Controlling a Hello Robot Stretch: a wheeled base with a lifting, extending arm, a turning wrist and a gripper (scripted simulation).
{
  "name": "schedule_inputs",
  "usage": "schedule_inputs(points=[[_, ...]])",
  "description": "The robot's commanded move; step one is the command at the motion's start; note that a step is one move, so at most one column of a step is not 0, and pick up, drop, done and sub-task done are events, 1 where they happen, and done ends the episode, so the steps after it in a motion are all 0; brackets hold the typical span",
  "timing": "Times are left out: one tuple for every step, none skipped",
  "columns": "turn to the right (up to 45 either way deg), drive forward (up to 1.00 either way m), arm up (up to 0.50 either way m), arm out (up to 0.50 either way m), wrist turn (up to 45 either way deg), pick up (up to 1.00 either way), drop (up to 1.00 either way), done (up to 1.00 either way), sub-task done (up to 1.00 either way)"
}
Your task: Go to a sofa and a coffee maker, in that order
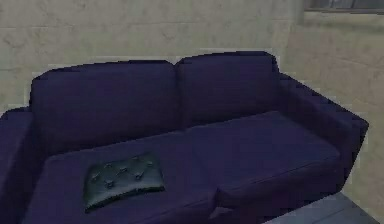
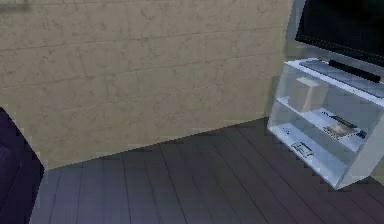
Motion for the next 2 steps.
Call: schedule_inputs(points=[[0.0, 0.0, 0.0, 0.0, 0.0, 0.0, 0.0, 0.0, 1.0], [45.0, 0.0, 0.0, 0.0, 0.0, 0.0, 0.0, 0.0, 0.0]])
